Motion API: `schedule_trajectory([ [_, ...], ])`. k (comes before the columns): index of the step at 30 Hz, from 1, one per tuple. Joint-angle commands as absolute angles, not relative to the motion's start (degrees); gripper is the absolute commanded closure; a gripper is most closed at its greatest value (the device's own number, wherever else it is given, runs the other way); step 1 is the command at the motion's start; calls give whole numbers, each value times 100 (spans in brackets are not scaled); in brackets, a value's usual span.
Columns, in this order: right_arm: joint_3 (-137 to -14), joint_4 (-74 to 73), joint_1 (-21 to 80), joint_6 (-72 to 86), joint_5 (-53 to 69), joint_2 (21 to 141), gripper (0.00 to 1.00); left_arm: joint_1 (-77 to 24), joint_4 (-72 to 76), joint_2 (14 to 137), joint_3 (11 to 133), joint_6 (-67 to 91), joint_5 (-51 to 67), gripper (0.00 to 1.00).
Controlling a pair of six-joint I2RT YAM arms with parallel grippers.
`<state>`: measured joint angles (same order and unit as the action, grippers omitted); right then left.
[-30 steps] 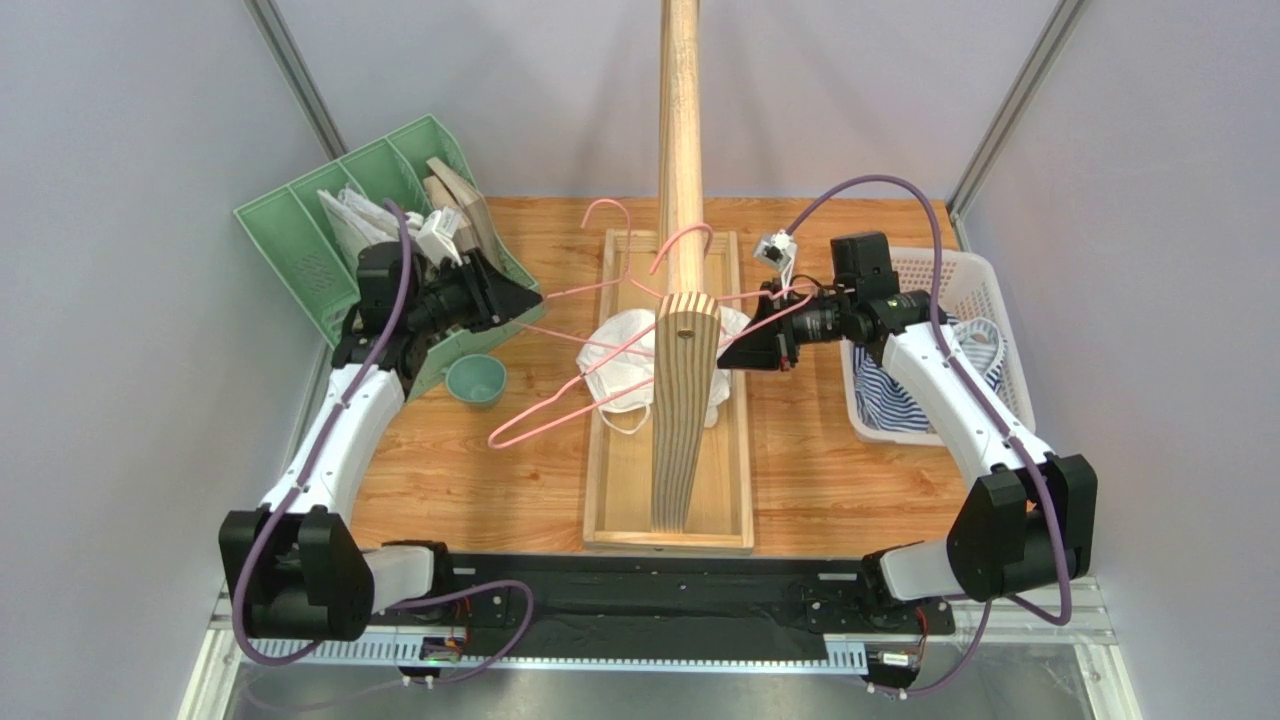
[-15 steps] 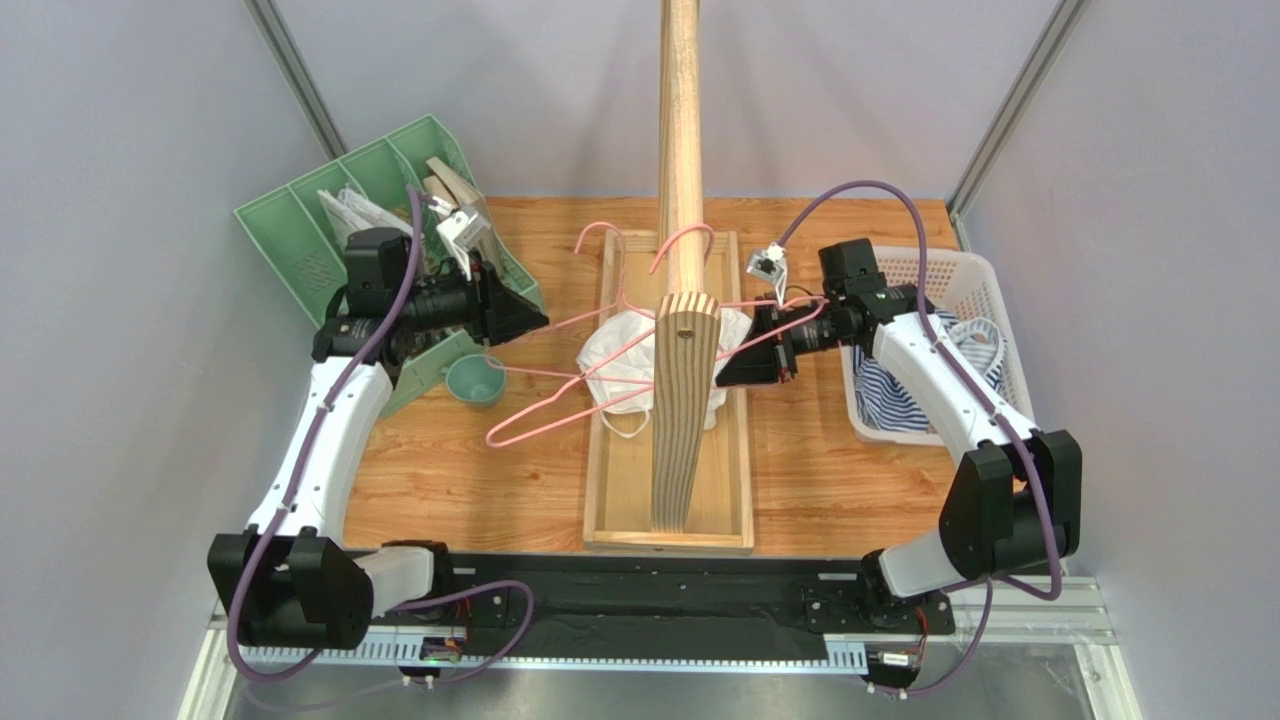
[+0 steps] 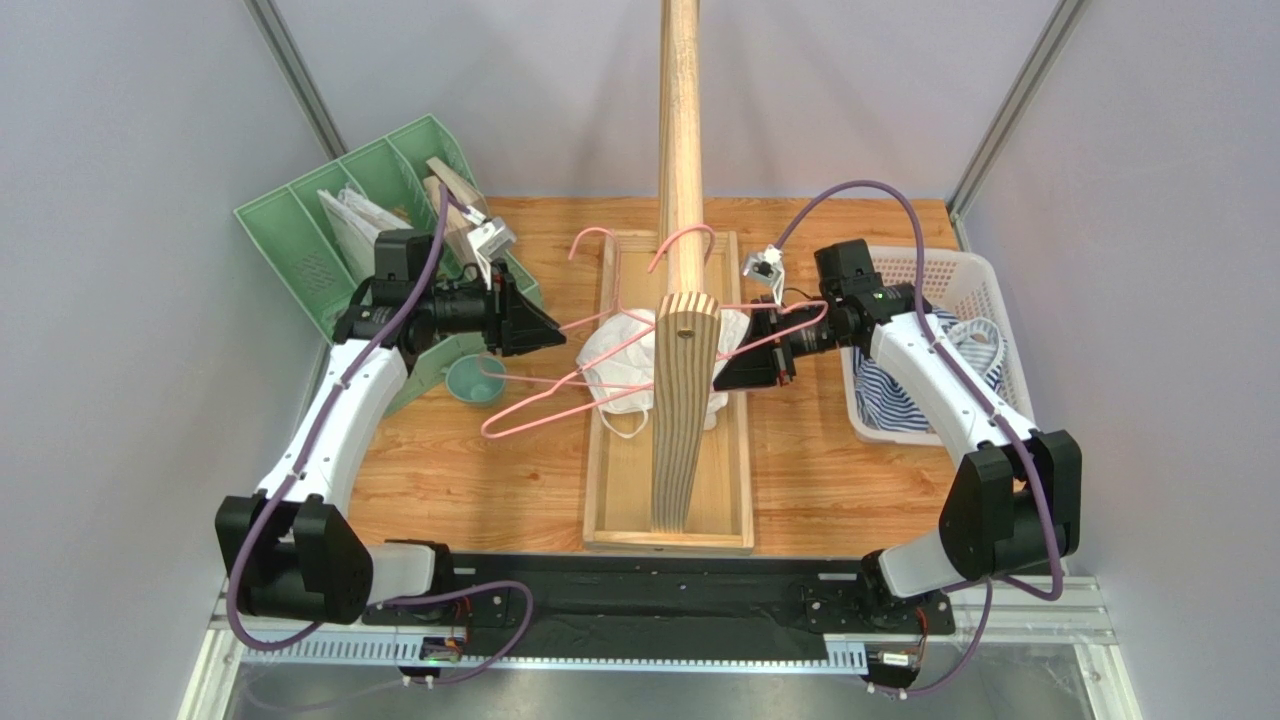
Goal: Remove the tank top from the hanger
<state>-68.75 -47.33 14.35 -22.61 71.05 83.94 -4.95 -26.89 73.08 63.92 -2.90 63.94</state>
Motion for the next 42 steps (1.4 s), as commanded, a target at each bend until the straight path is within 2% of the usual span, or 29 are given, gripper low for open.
schedule_trajectory([
  [1,-7145,-4737,1485,-2461,7374,8358,100,-580,-2654,7260,6513,-650,6794,60],
  [12,-7304,-4772,1521,-2373,7392,8464,100,-747,-2654,7251,6451,-624,7040,71],
  [15,-7304,-4676,1521,-2259,7304,8464,100,-747,-2646,7172,6451,-642,6891,87],
  [16,-7295,-4624,1521,-2198,7243,8464,100,-747,-2646,7163,6442,-624,6856,89],
  [18,-7173,-4265,1521,-1829,6927,8429,93,-747,-2602,7137,6434,-554,6820,94],
  [20,-7058,-3965,1521,-1409,6542,8376,79,-756,-2514,7084,6434,-519,6750,99],
  [24,-6786,-3333,1521,-864,6101,8253,64,-756,-2277,6961,6407,-299,6583,100],
  [25,-6768,-3261,1521,-783,5995,8218,56,-747,-2207,6935,6399,-186,6452,100],
  [28,-6671,-2980,1521,-370,5512,8112,44,-747,-2057,6777,6407,-123,6242,100],
  [30,-6627,-2761,1503,-46,5388,7981,40,-747,-1987,6689,6381,-88,6074,100],
  [32,-6504,-2480,1442,315,5090,7858,32,-747,-1838,6540,6311,-35,5872,100],
  [36,-6329,-2242,1100,1263,4125,7647,28,-747,-1565,6337,6232,193,5634,100],
  [39,-5986,-2162,976,2169,2825,7384,27,-747,-1415,6284,6196,360,5520,100],
  [40,-5881,-2127,958,2580,2125,7070,26,-747,-1398,6258,6179,378,5520,100],
  [42,-5355,-1699,975,2960,1785,6682,25,-747,-1398,6223,6118,387,5467,100],
])
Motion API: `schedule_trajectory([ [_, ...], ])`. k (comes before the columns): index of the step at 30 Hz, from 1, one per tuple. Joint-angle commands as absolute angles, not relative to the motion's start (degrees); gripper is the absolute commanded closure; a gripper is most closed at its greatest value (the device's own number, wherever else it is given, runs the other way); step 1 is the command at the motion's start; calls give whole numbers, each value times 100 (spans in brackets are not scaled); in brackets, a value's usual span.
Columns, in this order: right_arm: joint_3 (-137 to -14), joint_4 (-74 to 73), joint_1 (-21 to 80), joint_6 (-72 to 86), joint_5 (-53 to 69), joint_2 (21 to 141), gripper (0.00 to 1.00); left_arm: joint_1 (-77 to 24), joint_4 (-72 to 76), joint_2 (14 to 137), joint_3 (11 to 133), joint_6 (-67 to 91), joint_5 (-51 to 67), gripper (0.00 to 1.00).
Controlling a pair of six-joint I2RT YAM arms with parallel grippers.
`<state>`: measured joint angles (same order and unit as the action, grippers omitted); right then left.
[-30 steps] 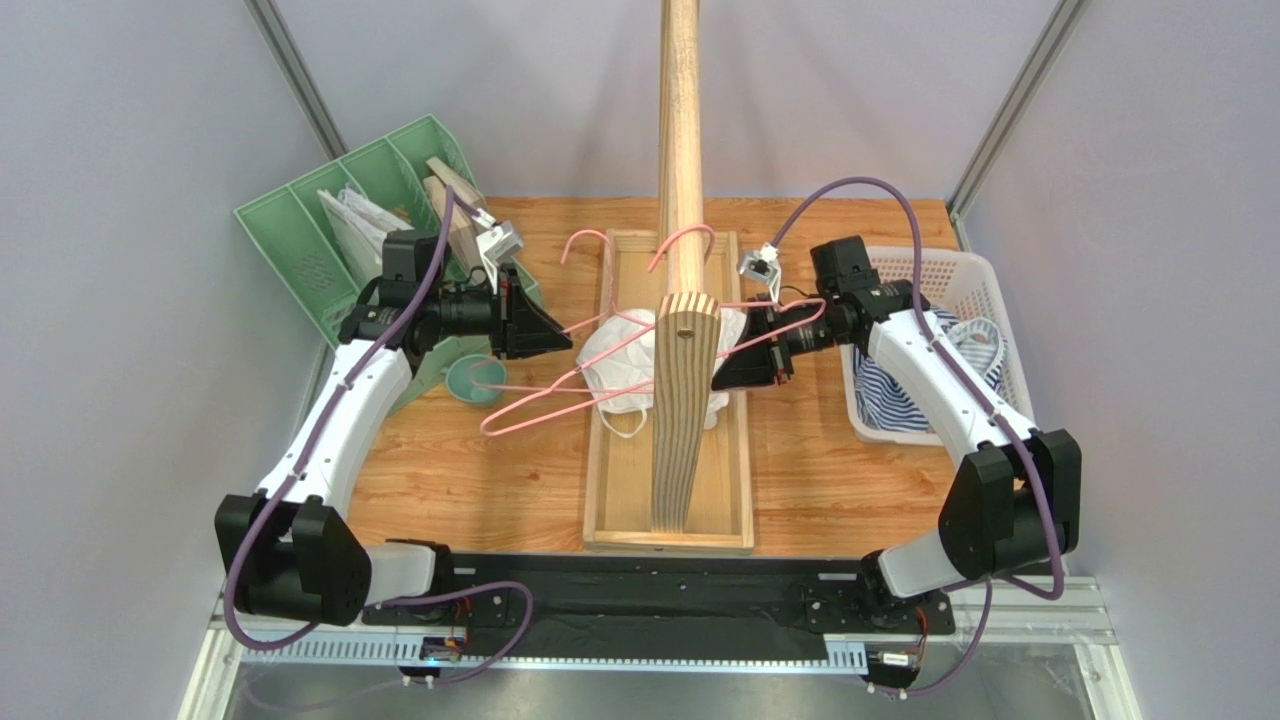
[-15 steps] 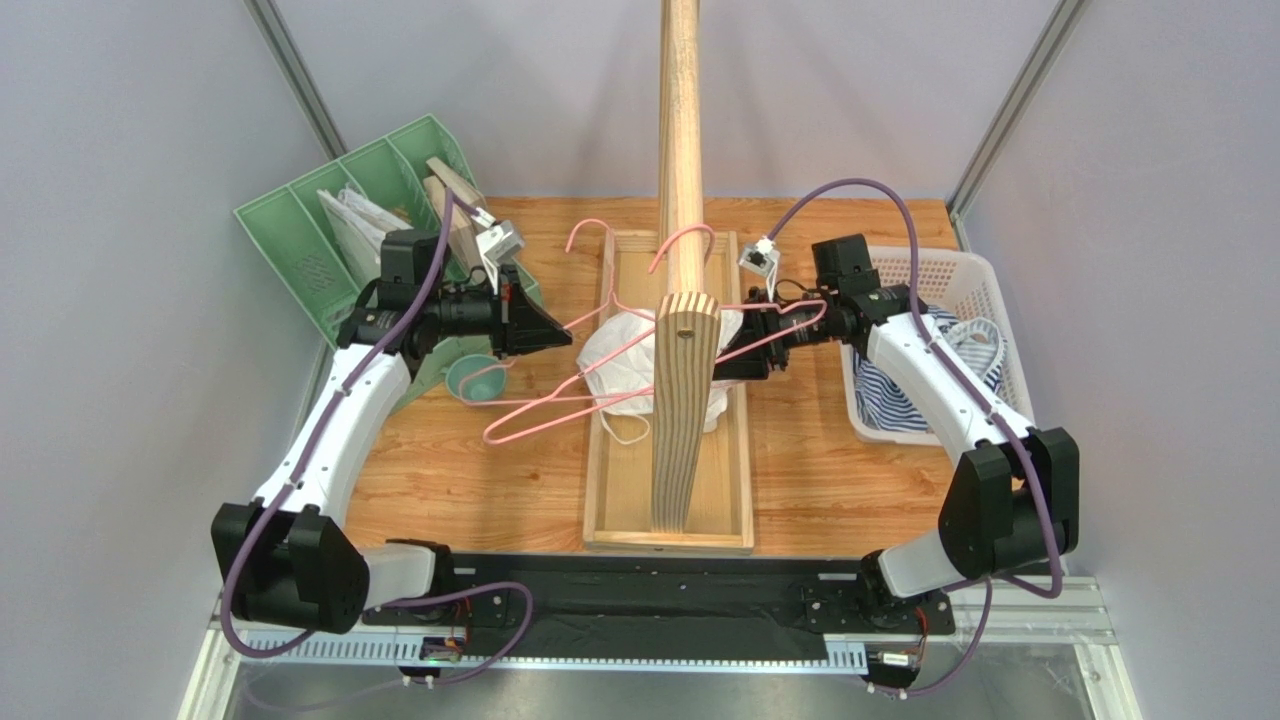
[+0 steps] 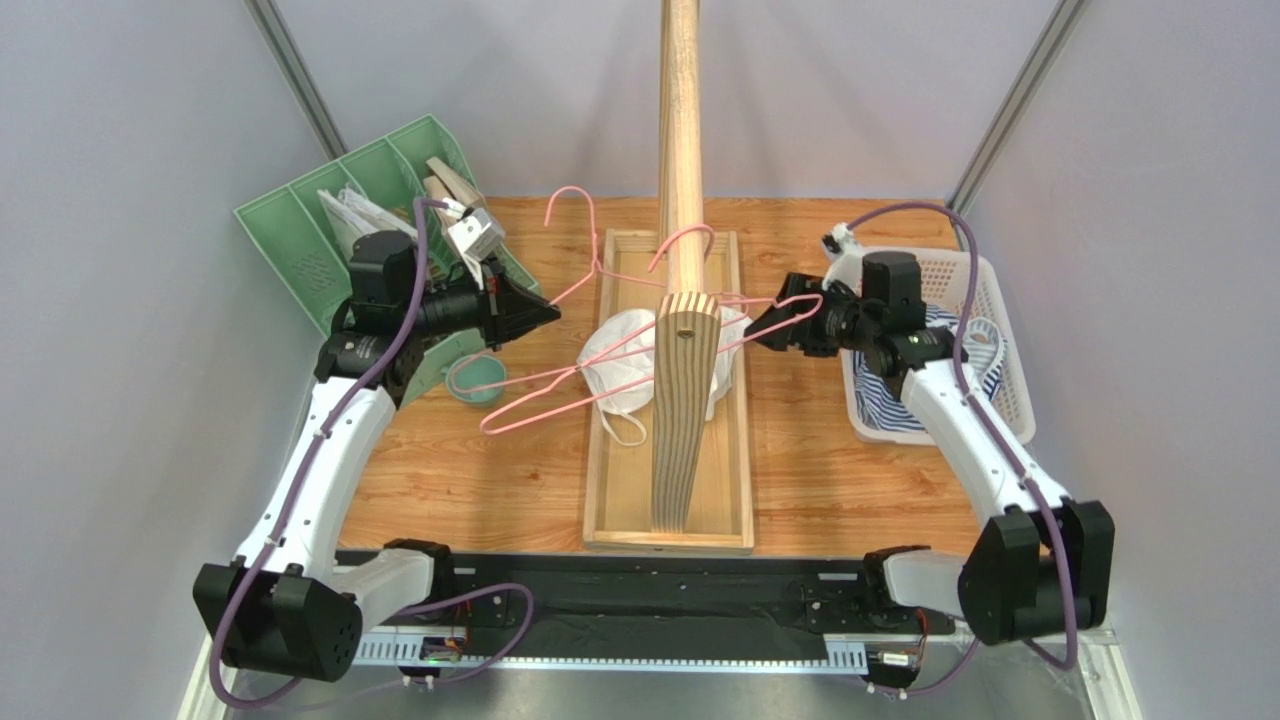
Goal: Remove the tank top from the hanger
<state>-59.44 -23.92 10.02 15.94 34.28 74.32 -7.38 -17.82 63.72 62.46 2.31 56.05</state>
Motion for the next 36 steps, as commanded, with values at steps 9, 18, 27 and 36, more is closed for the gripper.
schedule_trajectory([
  [9,-3376,1114,2195,3269,1206,5222,25,-747,-1310,5915,5889,510,5247,100],
  [18,-3427,2522,3331,3093,203,5747,48,-756,-1108,5897,5783,703,5343,100],
  [27,-3419,2645,3287,3068,-193,5854,66,-765,-932,5959,5704,852,5484,100],
  [36,-2945,2786,2655,3822,246,5529,48,-791,-659,6126,5643,1098,5607,100],
])
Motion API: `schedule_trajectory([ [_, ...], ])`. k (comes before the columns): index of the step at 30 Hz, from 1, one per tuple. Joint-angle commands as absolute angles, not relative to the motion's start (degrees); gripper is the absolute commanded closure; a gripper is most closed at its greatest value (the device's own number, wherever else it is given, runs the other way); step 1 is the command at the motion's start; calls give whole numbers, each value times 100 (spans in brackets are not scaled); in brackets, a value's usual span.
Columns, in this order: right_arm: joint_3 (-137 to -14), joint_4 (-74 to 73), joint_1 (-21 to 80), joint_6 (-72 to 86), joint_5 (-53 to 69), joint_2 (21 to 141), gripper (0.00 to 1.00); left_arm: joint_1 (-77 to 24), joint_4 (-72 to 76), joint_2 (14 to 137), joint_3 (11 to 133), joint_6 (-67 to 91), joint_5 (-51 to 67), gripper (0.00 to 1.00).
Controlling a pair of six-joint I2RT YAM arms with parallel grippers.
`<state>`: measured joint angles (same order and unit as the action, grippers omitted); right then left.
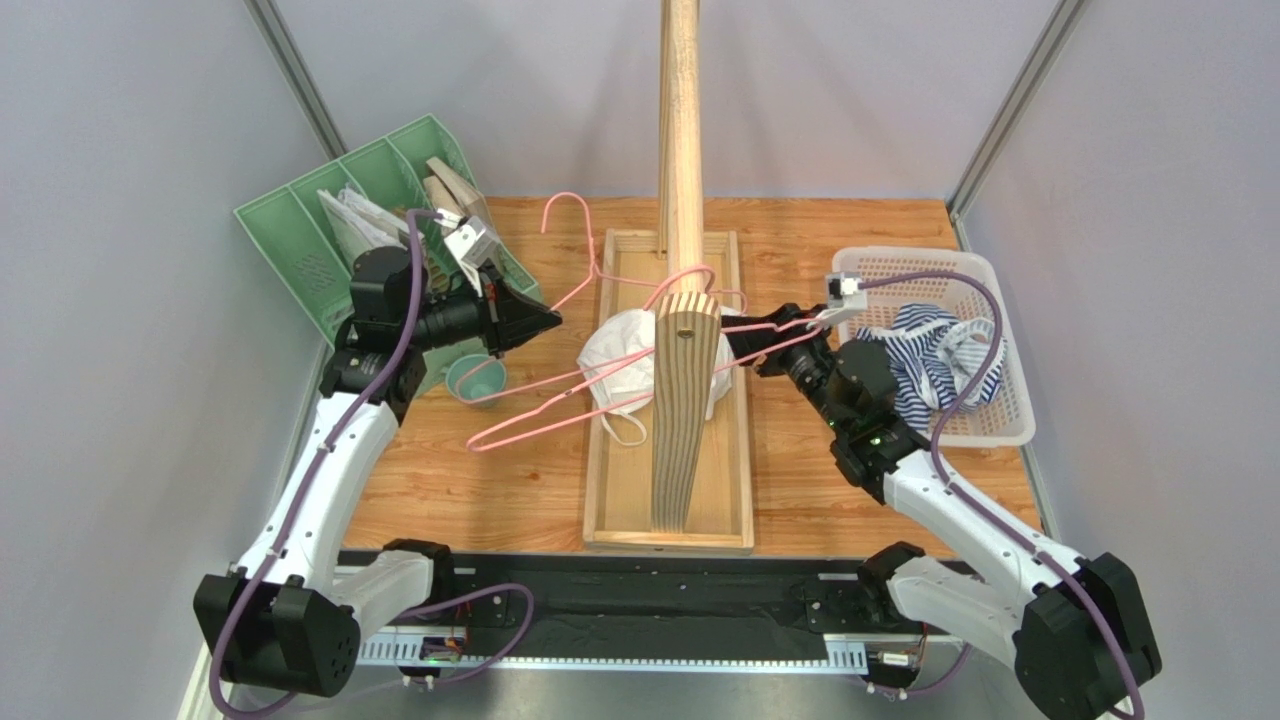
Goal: Remove the tank top from the hanger
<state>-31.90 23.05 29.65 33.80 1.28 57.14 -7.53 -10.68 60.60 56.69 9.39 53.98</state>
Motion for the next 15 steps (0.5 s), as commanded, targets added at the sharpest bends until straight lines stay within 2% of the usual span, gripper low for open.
schedule_trajectory([
  [1,-2918,2830,2576,3884,333,5511,47,-800,-668,6135,5634,1107,5581,100],
  [5,-2900,3103,2303,3632,1184,5563,41,-826,-677,6161,5625,1116,5572,100],
  [8,-3164,2804,2268,3384,1414,5590,41,-896,-747,6179,5625,1064,5467,100],
  [11,-3182,2777,2154,3305,1582,5493,46,-958,-739,6205,5643,1090,5484,100],
  [15,-3252,2952,1715,3559,2513,5651,56,-1151,-668,6310,5607,1160,5502,100],
])
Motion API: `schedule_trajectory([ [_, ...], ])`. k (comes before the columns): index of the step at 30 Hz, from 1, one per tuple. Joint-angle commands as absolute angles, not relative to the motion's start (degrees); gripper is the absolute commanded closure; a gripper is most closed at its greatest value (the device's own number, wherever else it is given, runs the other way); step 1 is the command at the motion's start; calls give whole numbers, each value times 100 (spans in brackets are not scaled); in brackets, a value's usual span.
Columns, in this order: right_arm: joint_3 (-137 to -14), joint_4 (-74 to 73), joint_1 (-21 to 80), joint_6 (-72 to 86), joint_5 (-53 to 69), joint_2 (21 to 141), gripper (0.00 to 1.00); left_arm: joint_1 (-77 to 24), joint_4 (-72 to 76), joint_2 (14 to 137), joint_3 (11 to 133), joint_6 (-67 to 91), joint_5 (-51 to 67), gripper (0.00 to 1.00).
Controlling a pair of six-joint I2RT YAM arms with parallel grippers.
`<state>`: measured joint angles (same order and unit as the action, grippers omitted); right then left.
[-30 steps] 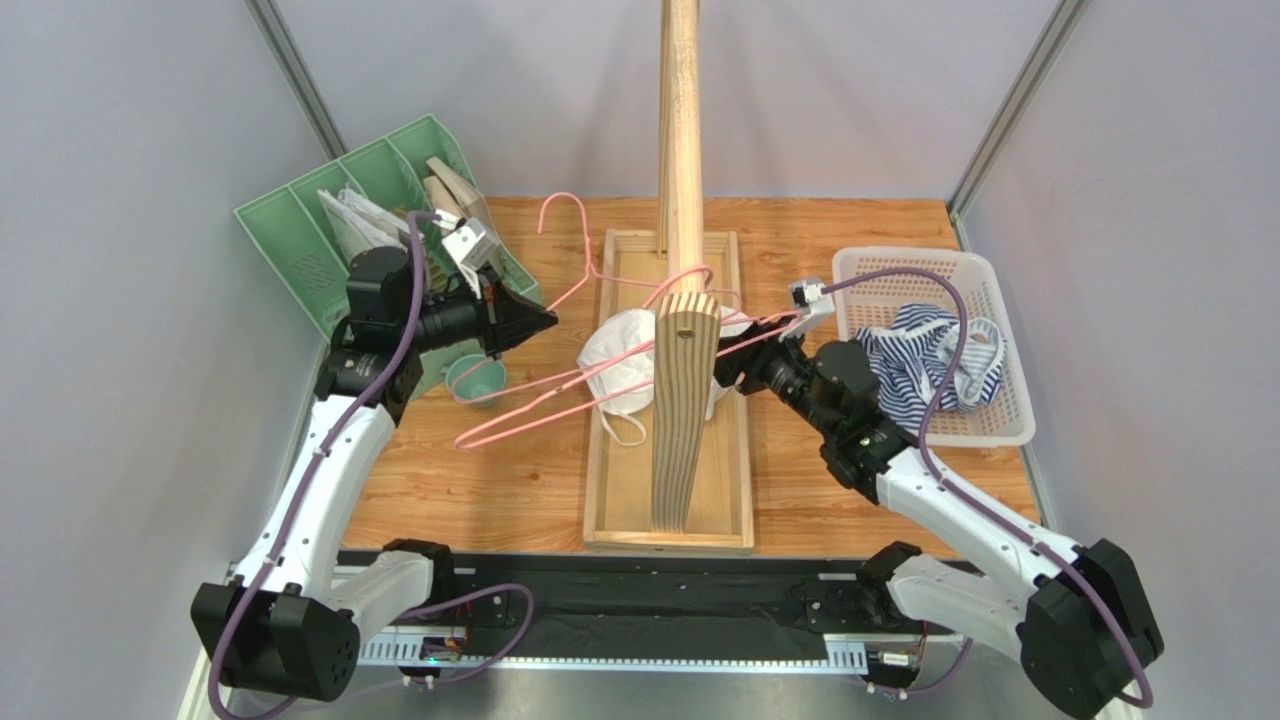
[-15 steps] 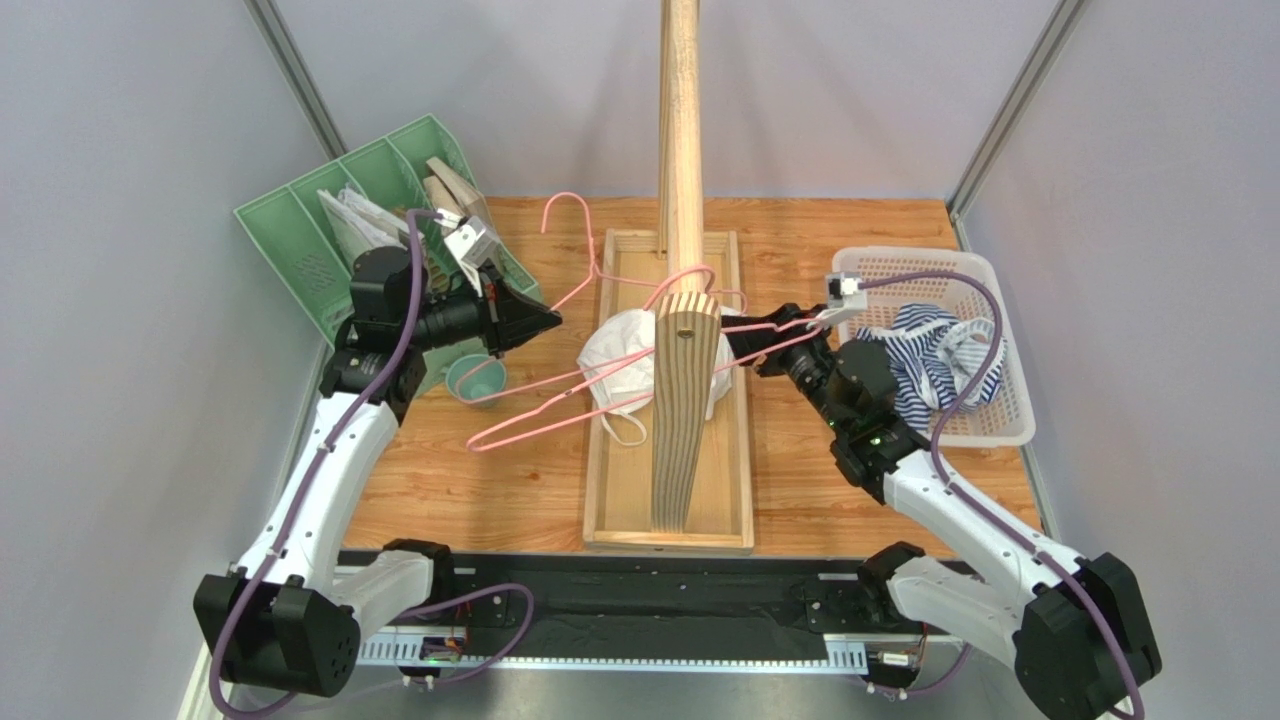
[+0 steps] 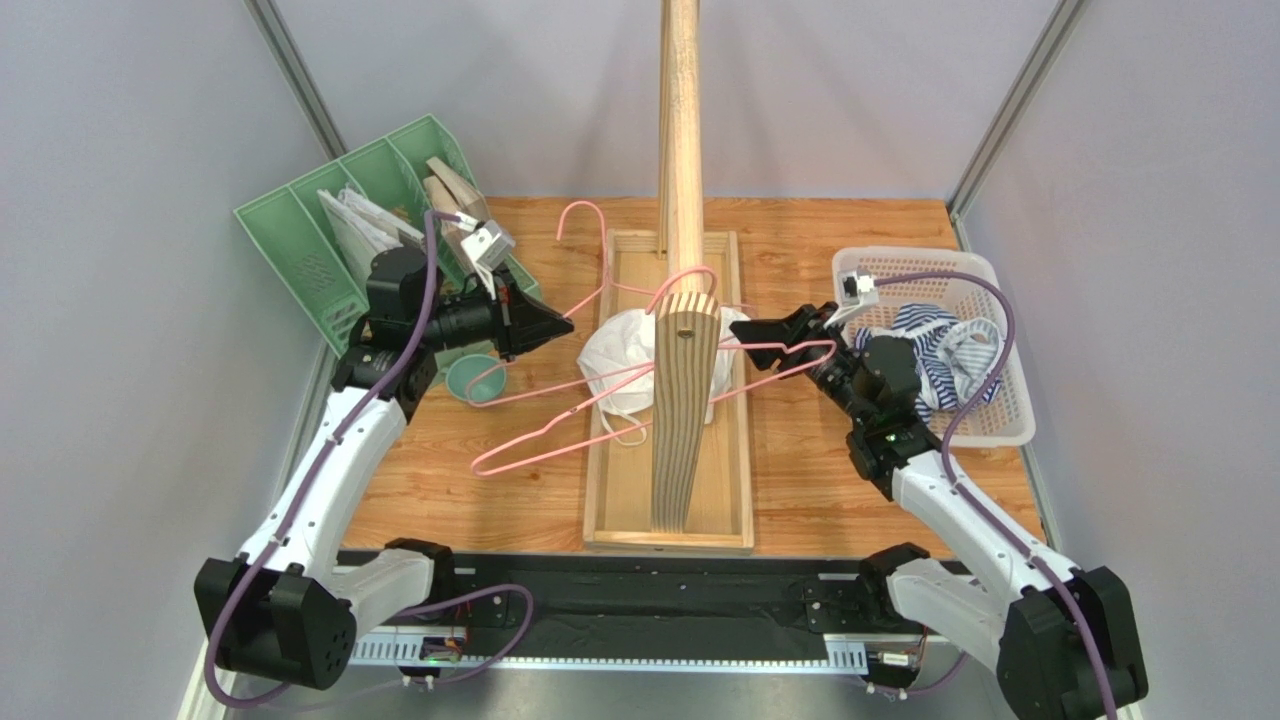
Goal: Remove the tank top from the hanger
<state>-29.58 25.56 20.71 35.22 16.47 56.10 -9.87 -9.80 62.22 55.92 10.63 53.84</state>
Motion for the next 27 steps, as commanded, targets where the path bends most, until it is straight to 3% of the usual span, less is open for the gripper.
schedule_trajectory([
  [1,-3243,2971,1670,3603,2583,5677,57,-1177,-668,6337,5607,1169,5493,100],
  [11,-3648,2768,1652,3665,3611,6319,60,-1195,-457,6346,5581,1345,5651,100],
  [23,-3507,2777,1767,3560,3612,6486,66,-1195,-343,6363,5546,1450,5739,100],
  [27,-3480,2812,1784,3577,3568,6565,76,-1187,-404,6372,5581,1415,5730,100],
])
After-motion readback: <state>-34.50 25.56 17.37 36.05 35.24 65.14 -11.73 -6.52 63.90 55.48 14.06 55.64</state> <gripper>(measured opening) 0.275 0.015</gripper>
